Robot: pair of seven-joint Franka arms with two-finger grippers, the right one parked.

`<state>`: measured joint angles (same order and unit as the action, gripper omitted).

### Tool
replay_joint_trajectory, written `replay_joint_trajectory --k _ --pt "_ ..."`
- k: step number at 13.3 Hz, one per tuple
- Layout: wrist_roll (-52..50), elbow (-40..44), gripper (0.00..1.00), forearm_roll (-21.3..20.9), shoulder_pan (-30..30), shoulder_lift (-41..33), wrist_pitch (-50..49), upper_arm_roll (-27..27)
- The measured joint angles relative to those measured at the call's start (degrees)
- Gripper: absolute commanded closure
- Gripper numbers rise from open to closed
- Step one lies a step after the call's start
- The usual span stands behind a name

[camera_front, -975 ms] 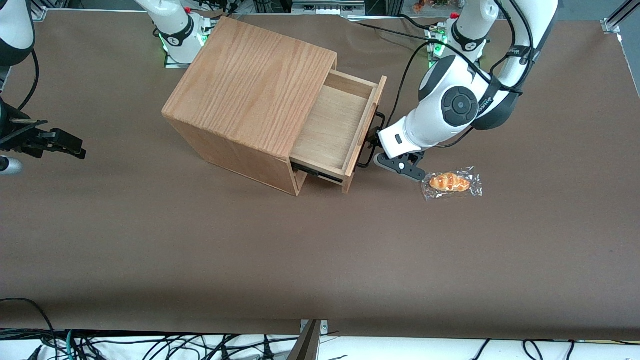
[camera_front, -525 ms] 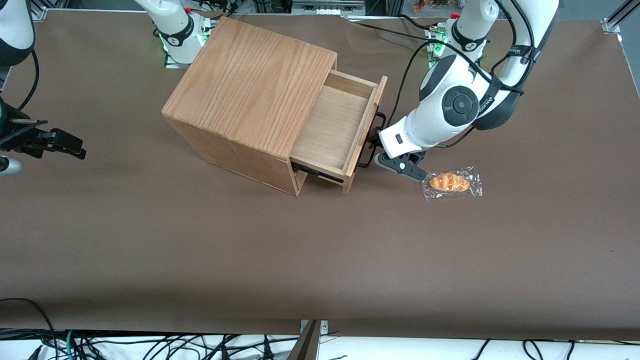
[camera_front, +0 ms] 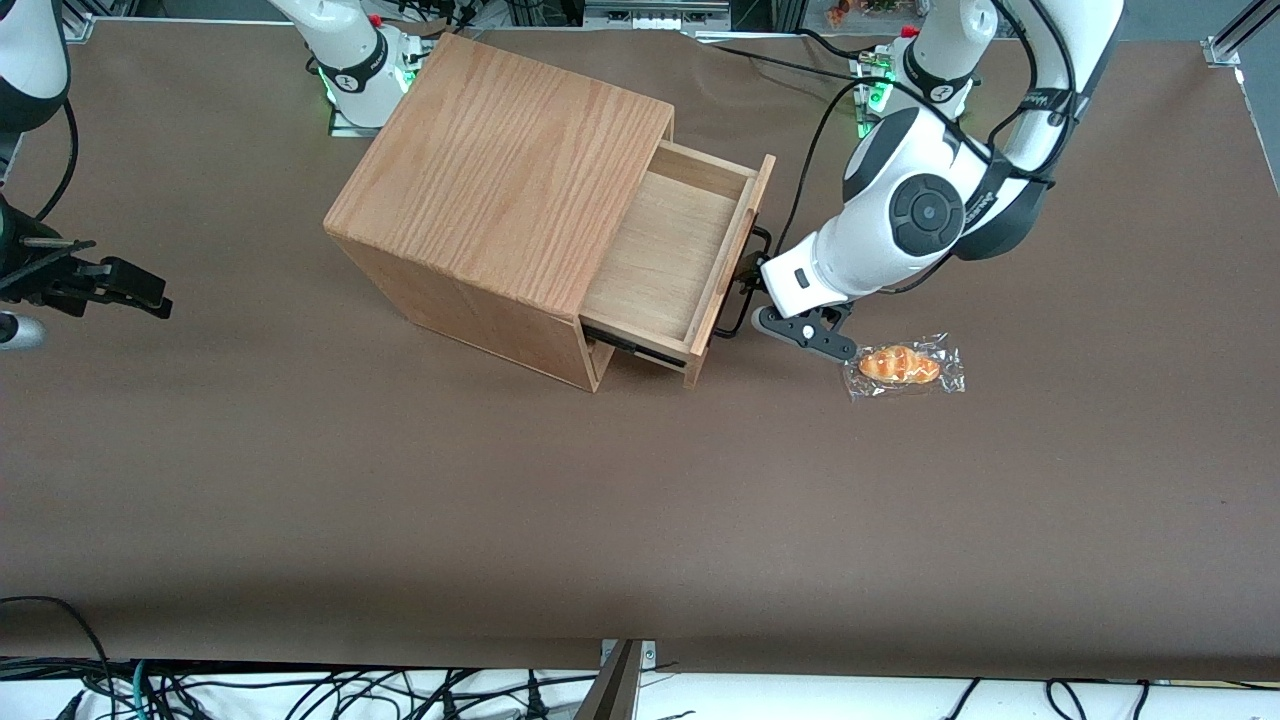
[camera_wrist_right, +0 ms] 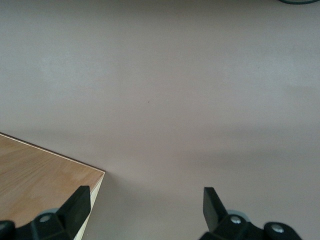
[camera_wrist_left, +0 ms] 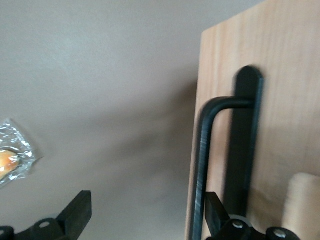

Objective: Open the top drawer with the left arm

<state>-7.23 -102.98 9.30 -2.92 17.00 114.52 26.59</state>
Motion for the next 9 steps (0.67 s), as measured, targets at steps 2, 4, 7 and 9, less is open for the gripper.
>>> replay_joint_trajectory --k 2,4,7,9 --pt "-0.04 1.02 0.0 0.43 0.01 -1.4 -1.9 -0.07" --pt "-0.04 2.25 0.0 1.3 0.02 -1.94 -4.27 -0.1" --pt "-0.09 6.54 0.0 1.43 0.12 -2.54 -11.21 -0.43" --pt "-0.18 8.37 0.0 1.42 0.58 -4.49 -14.0 -2.33"
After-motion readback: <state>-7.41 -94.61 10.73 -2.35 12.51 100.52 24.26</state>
